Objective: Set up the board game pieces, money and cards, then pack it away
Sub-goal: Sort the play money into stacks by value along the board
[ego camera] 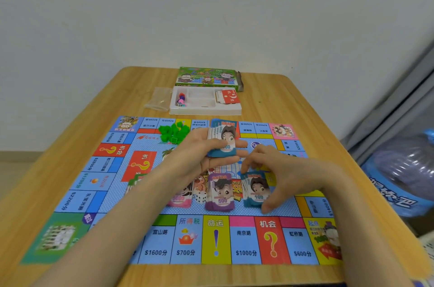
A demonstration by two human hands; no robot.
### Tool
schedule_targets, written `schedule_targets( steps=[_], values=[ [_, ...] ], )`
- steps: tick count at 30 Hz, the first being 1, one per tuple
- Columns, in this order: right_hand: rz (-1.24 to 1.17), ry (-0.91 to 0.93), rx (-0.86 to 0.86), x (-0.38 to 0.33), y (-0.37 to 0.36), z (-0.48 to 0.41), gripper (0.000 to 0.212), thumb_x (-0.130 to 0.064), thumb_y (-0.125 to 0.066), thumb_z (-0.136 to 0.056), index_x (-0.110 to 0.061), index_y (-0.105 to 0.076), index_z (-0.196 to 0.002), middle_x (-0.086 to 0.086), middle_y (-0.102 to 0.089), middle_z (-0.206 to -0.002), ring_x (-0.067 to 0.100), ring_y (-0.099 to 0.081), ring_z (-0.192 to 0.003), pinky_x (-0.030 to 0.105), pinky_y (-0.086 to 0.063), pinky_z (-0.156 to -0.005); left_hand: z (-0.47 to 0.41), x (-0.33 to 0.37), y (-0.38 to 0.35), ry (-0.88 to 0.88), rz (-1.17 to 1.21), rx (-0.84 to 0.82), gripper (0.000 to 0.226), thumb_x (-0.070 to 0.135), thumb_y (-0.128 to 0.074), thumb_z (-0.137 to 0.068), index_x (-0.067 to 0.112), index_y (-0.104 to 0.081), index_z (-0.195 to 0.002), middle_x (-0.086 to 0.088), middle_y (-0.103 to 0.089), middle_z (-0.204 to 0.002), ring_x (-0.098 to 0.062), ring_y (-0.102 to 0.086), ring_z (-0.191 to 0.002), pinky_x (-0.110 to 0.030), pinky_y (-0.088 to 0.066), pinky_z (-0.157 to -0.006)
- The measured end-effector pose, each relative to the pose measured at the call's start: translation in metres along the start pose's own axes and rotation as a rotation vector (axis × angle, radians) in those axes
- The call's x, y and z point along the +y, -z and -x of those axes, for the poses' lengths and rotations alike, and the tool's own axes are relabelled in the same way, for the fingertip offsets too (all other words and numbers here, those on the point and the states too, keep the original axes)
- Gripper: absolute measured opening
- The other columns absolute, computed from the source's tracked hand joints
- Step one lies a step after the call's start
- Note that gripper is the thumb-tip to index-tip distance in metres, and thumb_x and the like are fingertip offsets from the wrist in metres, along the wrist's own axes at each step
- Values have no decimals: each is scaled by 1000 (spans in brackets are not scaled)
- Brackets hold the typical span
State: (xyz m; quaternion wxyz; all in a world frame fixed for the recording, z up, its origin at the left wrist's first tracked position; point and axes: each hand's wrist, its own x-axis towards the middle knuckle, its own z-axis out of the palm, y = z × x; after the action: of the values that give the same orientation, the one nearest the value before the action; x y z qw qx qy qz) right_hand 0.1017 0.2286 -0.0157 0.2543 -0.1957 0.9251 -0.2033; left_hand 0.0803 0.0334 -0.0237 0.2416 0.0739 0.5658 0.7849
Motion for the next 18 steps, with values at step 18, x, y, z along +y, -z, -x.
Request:
schedule_targets(
  steps=[18],
  values=[
    [-449, 294, 762, -4, -2, -19, 30, -10, -74, -77, -26, -56, -94, -8, -62, -68, 0, -57, -65, 16, -44, -64, 4, -4, -4, 44, -99, -49, 19, 0, -59, -87, 11, -65, -102, -6, -75, -92, -22, -73, -78, -15, -55, -54]
  ],
)
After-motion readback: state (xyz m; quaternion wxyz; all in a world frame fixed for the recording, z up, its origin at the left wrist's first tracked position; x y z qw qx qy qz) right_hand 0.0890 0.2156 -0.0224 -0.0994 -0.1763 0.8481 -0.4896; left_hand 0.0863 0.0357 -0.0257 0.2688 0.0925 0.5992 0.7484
